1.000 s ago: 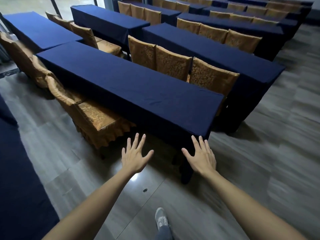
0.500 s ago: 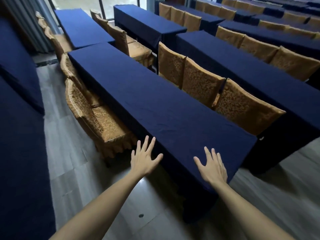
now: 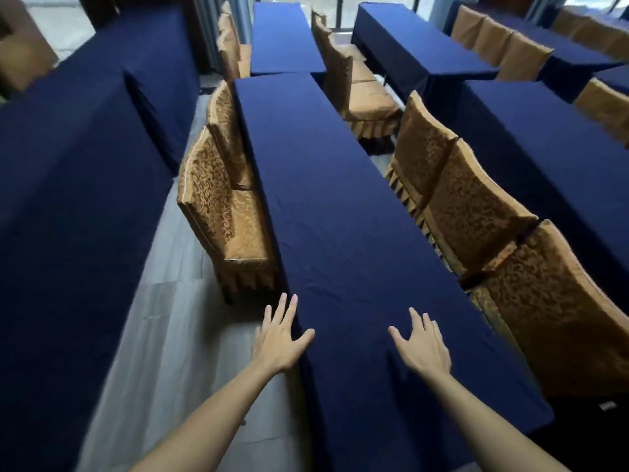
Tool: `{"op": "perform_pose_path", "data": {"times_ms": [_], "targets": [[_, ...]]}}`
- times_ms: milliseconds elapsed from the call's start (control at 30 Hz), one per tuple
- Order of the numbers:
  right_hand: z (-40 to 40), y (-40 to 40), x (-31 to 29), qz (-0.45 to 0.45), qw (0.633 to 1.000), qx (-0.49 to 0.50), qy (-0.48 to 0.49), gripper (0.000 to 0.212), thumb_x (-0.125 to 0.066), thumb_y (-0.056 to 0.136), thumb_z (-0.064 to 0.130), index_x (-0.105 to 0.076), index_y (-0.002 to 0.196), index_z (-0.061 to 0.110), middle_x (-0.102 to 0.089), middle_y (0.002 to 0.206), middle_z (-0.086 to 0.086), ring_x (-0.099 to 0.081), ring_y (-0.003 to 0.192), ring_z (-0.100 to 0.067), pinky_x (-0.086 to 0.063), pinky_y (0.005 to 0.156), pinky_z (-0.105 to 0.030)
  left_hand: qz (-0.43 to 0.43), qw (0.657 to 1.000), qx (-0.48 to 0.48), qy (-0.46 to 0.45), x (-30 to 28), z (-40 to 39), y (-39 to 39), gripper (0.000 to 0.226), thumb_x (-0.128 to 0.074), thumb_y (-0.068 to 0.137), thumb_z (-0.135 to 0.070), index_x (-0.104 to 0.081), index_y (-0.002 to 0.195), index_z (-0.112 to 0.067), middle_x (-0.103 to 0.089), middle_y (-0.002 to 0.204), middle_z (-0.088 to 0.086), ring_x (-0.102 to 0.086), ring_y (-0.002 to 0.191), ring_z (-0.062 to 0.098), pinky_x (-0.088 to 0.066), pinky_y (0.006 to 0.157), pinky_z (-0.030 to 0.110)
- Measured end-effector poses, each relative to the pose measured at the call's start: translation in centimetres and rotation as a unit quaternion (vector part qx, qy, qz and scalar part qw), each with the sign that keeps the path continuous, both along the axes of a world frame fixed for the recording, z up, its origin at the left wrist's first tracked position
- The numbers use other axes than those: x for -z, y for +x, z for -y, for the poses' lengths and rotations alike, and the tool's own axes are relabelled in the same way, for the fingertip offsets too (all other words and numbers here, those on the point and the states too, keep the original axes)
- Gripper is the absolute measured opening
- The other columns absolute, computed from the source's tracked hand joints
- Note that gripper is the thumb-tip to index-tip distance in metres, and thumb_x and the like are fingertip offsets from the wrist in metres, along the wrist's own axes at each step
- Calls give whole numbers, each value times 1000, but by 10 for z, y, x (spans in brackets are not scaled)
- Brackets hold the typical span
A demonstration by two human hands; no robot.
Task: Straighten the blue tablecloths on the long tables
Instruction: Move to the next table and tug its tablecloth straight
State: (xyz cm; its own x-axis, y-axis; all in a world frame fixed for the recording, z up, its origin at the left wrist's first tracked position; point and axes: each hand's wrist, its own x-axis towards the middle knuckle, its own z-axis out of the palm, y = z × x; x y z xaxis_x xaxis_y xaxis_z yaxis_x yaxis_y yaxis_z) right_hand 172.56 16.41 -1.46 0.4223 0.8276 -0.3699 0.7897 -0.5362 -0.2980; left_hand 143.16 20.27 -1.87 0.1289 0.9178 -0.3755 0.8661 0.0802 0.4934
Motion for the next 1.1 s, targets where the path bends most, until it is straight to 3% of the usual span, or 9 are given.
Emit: {"op": "perform_pose_path", "data": {"times_ms": [100, 233, 467, 567, 700, 800, 900, 1000, 1100], "targets": [[-14, 37, 11, 11, 1000, -10, -14, 80, -48, 94, 58, -15, 159, 23, -13, 166, -3, -10, 152, -23, -27, 115, -45, 45, 997, -49, -45, 21, 16, 18, 93, -51, 90, -61, 9, 157, -36, 18, 165, -12, 0, 154, 27, -25, 118, 48], [-35, 88, 25, 32, 999, 8, -22, 86, -52, 93, 57, -13, 159, 17, -13, 165, -7, -12, 151, -25, -24, 116, -46, 93, 977, -137, -131, 44, 33, 38, 105, -56, 88, -60, 17, 157, -28, 24, 164, -5, -24, 150, 26, -36, 112, 43], [-48, 156, 41, 8, 997, 56, -51, 95, -57, 88, 63, -12, 159, 20, -17, 164, -12, -18, 149, -32, -25, 116, -52, 229, 926, -242, -177, 59, 26, 69, 104, -58, 97, -43, 29, 152, -27, -21, 164, 5, -39, 142, 28, -34, 116, 43], [-47, 168, 56, -8, 996, 65, -62, 101, -59, 83, 69, -13, 159, 20, -28, 159, -15, -33, 141, -37, -32, 112, -54, 268, 909, -271, -171, 67, 28, 68, 100, -61, 97, -39, 21, 155, -34, -43, 153, -2, -52, 130, 24, -41, 110, 38], [-55, 186, 67, -22, 993, 83, -79, 114, -55, 65, 89, -26, 153, 21, -45, 147, -17, -51, 125, -42, -44, 102, -52, 319, 876, -337, -135, 75, 38, 75, 87, -65, 95, -35, -4, 157, -37, -54, 141, -9, -58, 122, 20, -44, 109, 43], [-69, 205, 72, -39, 989, 93, -111, 124, -43, 57, 100, -41, 147, 15, -52, 141, -19, -54, 121, -43, -43, 99, -49, 305, 859, -394, -117, 78, 42, 82, 71, -69, 90, -44, -29, 147, -36, -63, 125, -13, -64, 108, 16, -51, 100, 43], [-78, 217, 81, -33, 989, 104, -102, 124, -19, 61, 102, -58, 135, 10, -59, 130, -21, -58, 109, -42, -44, 96, -47, 285, 856, -421, -97, 83, 46, 90, 67, -68, 82, -61, -37, 137, -40, -66, 115, -16, -66, 101, 14, -54, 94, 43], [-71, 223, 97, 5, 994, 89, -58, 120, 1, 65, 98, -68, 115, 14, -65, 111, -19, -59, 87, -34, -48, 87, -46, 176, 881, -436, -53, 84, 45, 101, 68, -56, 72, -84, -37, 126, -48, -65, 100, -16, -62, 89, 16, -51, 78, 42], [-65, 226, 109, 13, 995, 91, -23, 114, 8, 70, 93, -69, 111, 20, -66, 107, -17, -60, 89, -35, -46, 86, -47, 77, 889, -451, -11, 84, 43, 110, 69, -42, 69, -93, -40, 116, -44, -58, 80, -11, -50, 69, 10, -36, 57, 36]]}}
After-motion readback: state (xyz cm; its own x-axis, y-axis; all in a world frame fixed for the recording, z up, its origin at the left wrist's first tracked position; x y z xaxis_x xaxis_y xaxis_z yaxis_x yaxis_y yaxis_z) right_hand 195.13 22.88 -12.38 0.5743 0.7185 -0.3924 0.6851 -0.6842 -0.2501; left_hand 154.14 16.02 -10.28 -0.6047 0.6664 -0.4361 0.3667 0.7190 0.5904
